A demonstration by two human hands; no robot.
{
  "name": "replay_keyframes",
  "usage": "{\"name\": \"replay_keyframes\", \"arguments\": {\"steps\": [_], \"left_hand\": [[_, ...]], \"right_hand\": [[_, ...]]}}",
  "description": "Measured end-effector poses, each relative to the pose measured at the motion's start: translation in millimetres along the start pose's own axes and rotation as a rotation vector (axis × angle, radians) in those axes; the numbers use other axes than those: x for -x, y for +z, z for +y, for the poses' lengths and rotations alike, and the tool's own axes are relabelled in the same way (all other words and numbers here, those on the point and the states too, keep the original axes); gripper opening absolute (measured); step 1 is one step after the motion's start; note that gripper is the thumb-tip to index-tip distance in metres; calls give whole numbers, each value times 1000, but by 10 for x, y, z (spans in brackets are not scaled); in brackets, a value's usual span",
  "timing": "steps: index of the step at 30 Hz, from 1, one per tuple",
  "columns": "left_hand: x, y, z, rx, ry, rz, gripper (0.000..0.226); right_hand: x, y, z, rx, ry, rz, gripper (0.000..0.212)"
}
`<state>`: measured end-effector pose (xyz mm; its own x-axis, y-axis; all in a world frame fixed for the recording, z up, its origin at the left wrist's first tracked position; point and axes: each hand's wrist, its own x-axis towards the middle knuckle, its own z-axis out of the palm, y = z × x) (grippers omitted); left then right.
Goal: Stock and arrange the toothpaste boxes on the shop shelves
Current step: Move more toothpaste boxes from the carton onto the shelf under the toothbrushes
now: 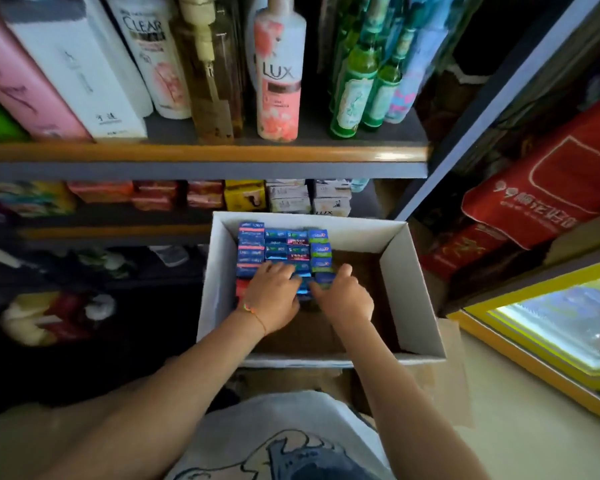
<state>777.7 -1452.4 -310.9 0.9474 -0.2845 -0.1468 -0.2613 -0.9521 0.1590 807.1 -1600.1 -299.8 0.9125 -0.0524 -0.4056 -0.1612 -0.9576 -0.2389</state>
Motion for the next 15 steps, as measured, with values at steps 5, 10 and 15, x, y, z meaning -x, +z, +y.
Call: {"name": "replay_keyframes", "arguments": {"steps": [5, 10, 15], "left_hand": [[-1, -36, 192, 13, -159, -43, 43], [7, -170, 410, 291, -218, -182, 91], [-39, -384, 795, 856, -331, 15, 75]], "right_hand": [[-4, -227, 249, 13, -77, -103, 52], [61, -689, 461, 16, -204, -73, 53], [13, -1109, 522, -350, -276, -118, 44]]}}
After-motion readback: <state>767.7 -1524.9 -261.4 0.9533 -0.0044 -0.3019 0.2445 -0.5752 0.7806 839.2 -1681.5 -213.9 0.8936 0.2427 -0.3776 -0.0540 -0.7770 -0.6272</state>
